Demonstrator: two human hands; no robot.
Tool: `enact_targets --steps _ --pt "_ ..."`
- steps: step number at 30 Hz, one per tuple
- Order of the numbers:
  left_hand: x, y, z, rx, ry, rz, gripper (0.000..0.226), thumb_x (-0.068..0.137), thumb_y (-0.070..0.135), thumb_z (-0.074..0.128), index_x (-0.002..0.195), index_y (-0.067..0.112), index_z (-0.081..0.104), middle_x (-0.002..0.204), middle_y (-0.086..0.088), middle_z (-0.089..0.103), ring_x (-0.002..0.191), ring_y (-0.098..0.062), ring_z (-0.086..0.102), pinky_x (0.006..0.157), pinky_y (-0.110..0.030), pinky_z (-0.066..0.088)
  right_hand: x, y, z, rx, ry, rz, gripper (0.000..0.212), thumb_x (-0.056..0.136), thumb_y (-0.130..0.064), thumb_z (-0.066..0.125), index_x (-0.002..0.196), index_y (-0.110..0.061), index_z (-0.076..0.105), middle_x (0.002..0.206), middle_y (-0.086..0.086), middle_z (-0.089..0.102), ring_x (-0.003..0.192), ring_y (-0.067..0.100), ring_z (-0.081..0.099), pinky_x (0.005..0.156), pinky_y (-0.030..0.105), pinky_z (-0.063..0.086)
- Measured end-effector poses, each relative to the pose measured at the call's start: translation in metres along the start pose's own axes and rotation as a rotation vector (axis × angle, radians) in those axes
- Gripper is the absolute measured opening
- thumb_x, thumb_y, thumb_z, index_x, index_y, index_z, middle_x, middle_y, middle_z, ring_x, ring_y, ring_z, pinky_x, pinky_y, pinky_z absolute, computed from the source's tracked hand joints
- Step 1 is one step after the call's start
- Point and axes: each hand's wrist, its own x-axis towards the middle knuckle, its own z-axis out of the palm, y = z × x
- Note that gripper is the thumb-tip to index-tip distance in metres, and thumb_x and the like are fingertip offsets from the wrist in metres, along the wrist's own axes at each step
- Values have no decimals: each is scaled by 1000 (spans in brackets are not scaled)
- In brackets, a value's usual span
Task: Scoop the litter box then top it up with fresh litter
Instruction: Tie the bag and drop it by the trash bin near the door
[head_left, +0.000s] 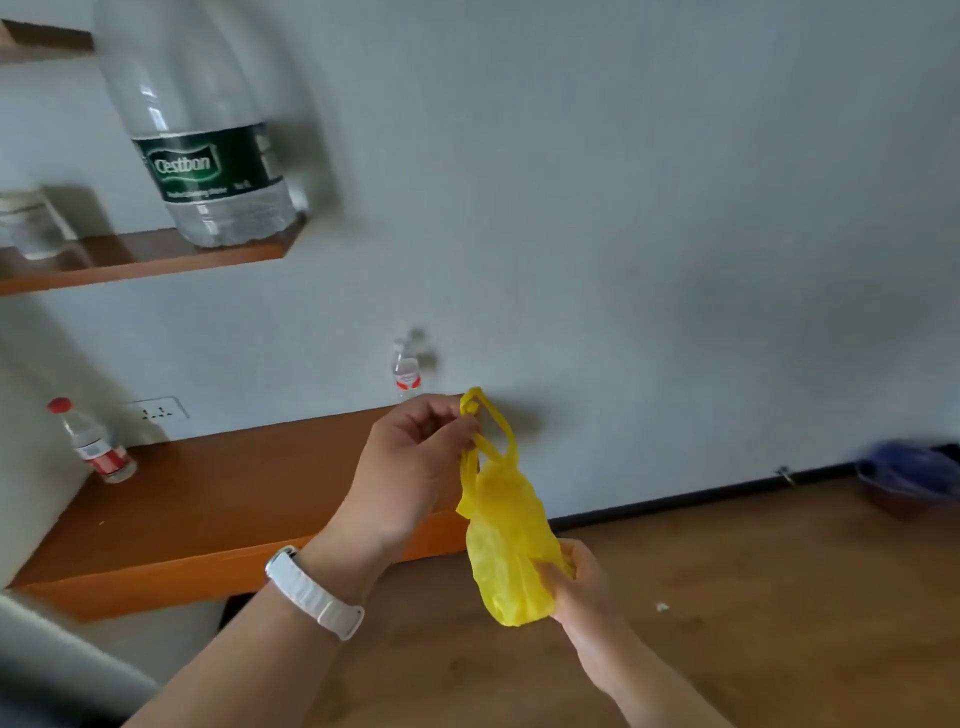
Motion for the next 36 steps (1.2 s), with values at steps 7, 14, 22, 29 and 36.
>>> enact_targets --steps 7,14,22,29,36 --pt "49 -14 106 -60 -277 -28 16 90 -5 60 84 8 68 71 -2 67 67 -11 61 64 -19 50 13 4 -87 44 247 9 20 80 -25 68 99 -30 64 100 5 69 93 27 68 83 52 57" --pt "103 -47 189 -173 -540 -56 16 88 -9 58 86 4 68 71 -3 68 66 -12 62 64 -20 51 30 -10 -154 111 514 14 20 82 -29 64 99 -18 63 89 8 68 73 16 67 62 31 56" --pt "194 -63 273 -225 -812 -122 16 88 -2 61 81 10 69 70 -4 69 67 -17 62 72 -34 52 77 -34 -204 263 826 35 13 90 -17 59 102 -17 65 95 11 71 79 20 66 65 33 53" --pt "244 -70 339 -307 -993 -186 14 90 -3 57 84 6 66 66 -2 67 58 -12 59 62 -25 51 107 -58 -229 331 990 -2 16 88 -19 59 102 -21 66 99 9 72 90 26 69 82 46 56" --pt "267 -79 417 -334 -1114 -173 15 90 -4 56 84 6 66 65 2 69 57 -9 62 60 -21 53 130 -68 -274 441 1112 -4 17 87 -18 58 102 -12 63 88 16 68 75 19 62 71 36 51"
